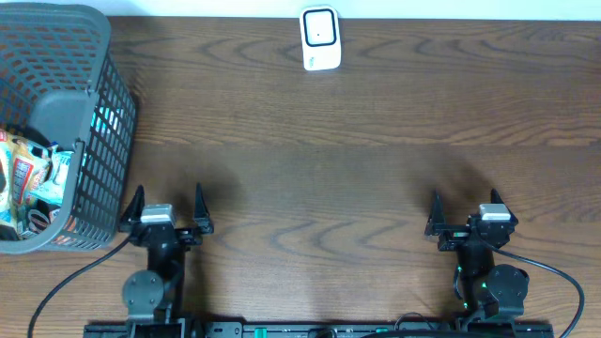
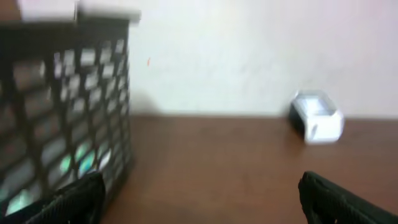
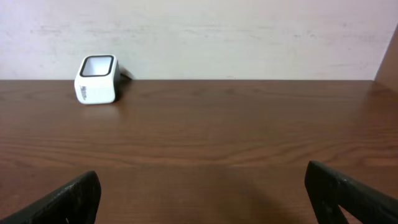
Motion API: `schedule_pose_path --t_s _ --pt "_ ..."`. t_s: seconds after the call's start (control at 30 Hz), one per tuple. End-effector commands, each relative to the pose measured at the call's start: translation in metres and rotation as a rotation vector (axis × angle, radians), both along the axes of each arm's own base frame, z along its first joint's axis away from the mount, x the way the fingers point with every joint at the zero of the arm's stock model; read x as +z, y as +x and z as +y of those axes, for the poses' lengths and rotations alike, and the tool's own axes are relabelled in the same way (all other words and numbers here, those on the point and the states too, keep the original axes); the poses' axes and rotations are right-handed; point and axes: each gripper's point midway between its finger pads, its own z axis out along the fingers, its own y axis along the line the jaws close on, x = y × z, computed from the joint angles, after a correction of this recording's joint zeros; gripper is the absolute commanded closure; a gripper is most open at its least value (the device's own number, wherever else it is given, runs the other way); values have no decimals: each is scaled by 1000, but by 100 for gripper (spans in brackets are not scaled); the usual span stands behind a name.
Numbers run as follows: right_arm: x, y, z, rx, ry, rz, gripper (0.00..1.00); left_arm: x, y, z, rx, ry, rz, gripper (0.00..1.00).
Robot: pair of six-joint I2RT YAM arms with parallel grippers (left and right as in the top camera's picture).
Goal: Scan the item barcode
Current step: 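Raise the left gripper and reach into the grey basket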
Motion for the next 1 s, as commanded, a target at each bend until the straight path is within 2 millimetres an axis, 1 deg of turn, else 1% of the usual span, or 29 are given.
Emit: schedule_pose_path --t_s 0.0,0.1,0.2,0.3,0.4,0.47,0.53,0.57,0.6,0.63,0.7,0.77,0.8,0.9,0.93,0.97 --pt "-1 0 1 5 -12 -1 1 28 -5 -27 -150 35 -124 2" --pt "-1 0 1 5 -12 -1 1 63 -17 -38 -217 59 -275 2" --pt "-1 0 1 5 -12 0 1 96 -31 -39 -212 93 -426 2" --pt "-1 0 1 5 -12 -1 1 124 -47 -39 -184 165 -553 2" --pt "-1 0 1 5 -12 -1 1 150 -58 -38 -152 229 -609 3" --pt "-1 0 1 5 -12 -1 1 168 -57 -36 -141 227 -593 3" --pt "-1 0 1 5 -12 -1 1 183 -49 -33 -133 224 -528 2" --pt "-1 0 1 5 -12 -1 1 191 -41 -33 -137 219 -474 2" --pt "-1 0 1 5 -12 -1 1 194 -34 -33 -143 216 -423 3" --pt "-1 0 1 5 -12 -1 1 197 -22 -34 -153 211 -349 3" --pt "-1 0 1 5 -12 -1 1 200 -8 -45 -225 218 -280 3" --pt "-1 0 1 5 -12 -1 1 198 6 -58 -308 223 -237 3" --pt "-1 0 1 5 -12 -1 1 191 16 -61 -328 220 -204 2" --pt "-1 0 1 5 -12 -1 1 181 30 -71 -390 214 -175 3" --pt "-1 0 1 5 -12 -1 1 182 35 -71 -399 187 -170 2" --pt "-1 0 1 5 -12 0 1 184 39 -68 -384 157 -165 3"
